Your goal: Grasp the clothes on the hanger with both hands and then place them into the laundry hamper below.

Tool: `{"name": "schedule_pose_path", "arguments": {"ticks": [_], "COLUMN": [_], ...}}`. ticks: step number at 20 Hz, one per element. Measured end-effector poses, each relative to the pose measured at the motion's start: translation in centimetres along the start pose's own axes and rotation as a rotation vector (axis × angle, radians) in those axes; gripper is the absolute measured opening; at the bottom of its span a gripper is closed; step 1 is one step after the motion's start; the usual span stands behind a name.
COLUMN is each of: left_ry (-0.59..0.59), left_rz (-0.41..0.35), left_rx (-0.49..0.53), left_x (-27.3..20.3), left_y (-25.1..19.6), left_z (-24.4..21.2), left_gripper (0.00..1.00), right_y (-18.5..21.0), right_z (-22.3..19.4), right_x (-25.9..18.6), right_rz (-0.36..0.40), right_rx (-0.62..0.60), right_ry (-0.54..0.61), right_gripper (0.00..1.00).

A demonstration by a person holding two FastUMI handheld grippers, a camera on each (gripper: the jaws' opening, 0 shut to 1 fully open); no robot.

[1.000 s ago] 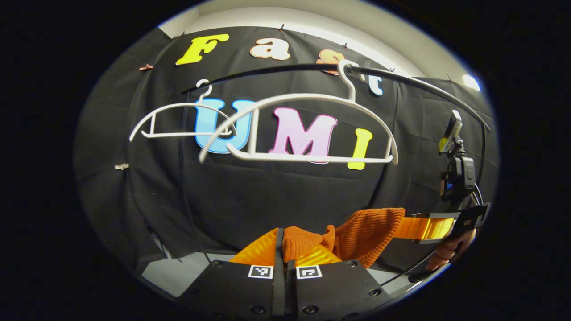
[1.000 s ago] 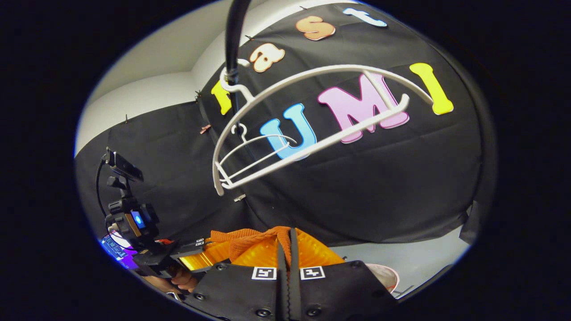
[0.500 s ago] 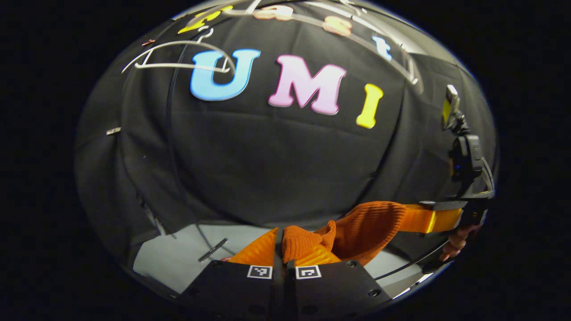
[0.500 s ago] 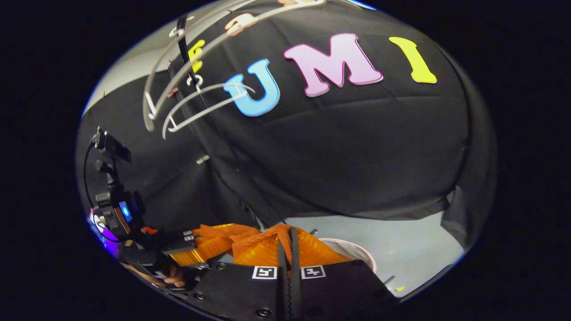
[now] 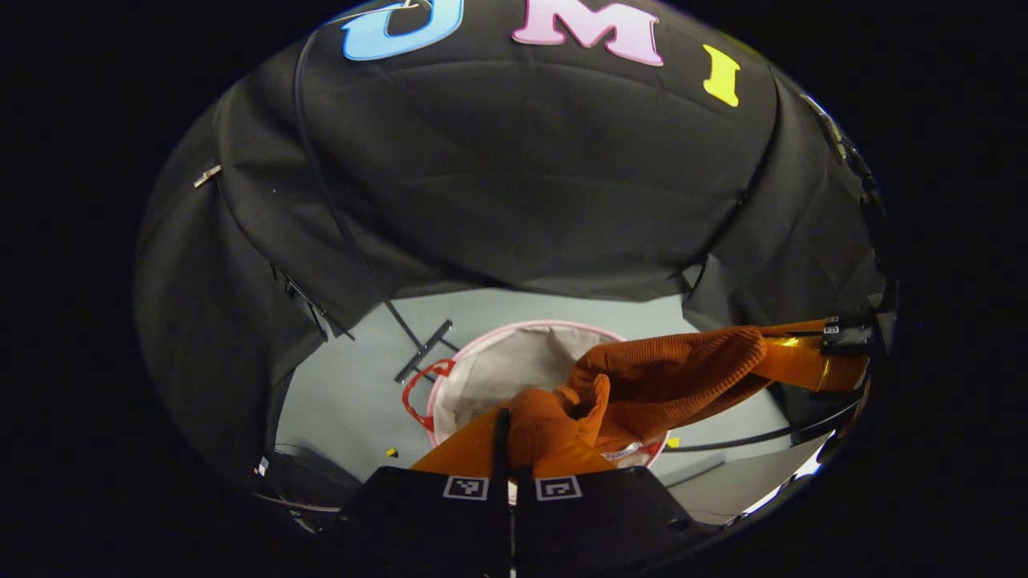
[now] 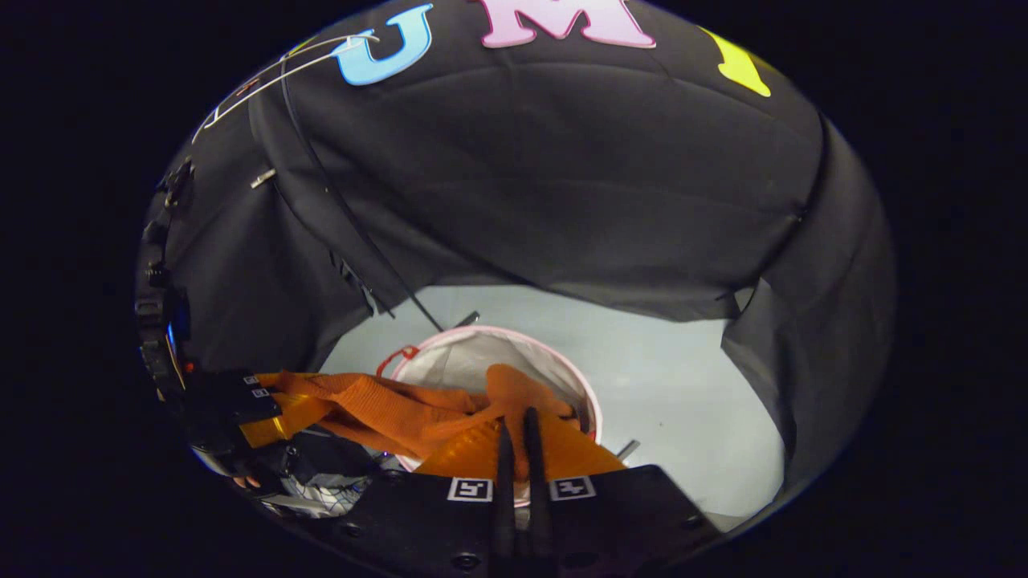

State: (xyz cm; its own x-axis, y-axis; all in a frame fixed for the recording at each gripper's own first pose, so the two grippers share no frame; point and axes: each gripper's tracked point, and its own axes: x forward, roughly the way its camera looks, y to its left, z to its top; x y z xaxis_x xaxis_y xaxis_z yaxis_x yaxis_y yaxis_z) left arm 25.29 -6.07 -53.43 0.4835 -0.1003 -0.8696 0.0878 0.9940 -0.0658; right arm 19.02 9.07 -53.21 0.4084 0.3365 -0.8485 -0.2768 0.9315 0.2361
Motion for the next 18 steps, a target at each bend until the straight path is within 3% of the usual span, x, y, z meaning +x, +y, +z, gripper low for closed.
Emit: {"name": "schedule_pose_path", "arguments": {"ticks": [1, 2, 3, 5, 7, 12, 18], "left_ry": [0.016, 0.028, 0.035, 0.037, 0.055, 0.075, 0.094], "left_rz": [0.003, 0.0, 0.01, 0.05, 0.077, 0.073, 0.026], "left_rx": [0.001, -0.004, -0.006, 0.014, 0.061, 0.065, -0.006], "left_x": [0.4, 0.5, 0.9, 1.1, 1.2, 1.1, 0.8], "left_y": [0.0, 0.1, 0.3, 1.3, 1.7, 1.5, 0.8], "left_z": [-0.8, -1.0, -1.1, -1.1, -1.5, -2.1, -1.8], "left_gripper": [0.1, 0.22, 0.24, 0.5, 0.77, 0.98, 0.97], "right_y": [-0.2, -0.9, -1.6, -2.1, -2.5, -1.4, -0.9], "right_z": [-0.3, -0.9, -1.3, -1.4, -1.7, -1.6, -2.1], "right_x": [0.1, 0.7, 0.7, 0.9, 1.2, 1.4, 1.6], "right_rz": [-0.01, -0.045, -0.075, -0.123, -0.154, -0.126, -0.089], "right_rx": [0.003, 0.0, 0.002, 0.019, 0.024, 0.025, 0.028], "right_ry": [0.015, 0.038, 0.056, 0.069, 0.082, 0.088, 0.081], "right_gripper": [0.04, 0.26, 0.49, 0.93, 0.91, 0.99, 0.99]}}
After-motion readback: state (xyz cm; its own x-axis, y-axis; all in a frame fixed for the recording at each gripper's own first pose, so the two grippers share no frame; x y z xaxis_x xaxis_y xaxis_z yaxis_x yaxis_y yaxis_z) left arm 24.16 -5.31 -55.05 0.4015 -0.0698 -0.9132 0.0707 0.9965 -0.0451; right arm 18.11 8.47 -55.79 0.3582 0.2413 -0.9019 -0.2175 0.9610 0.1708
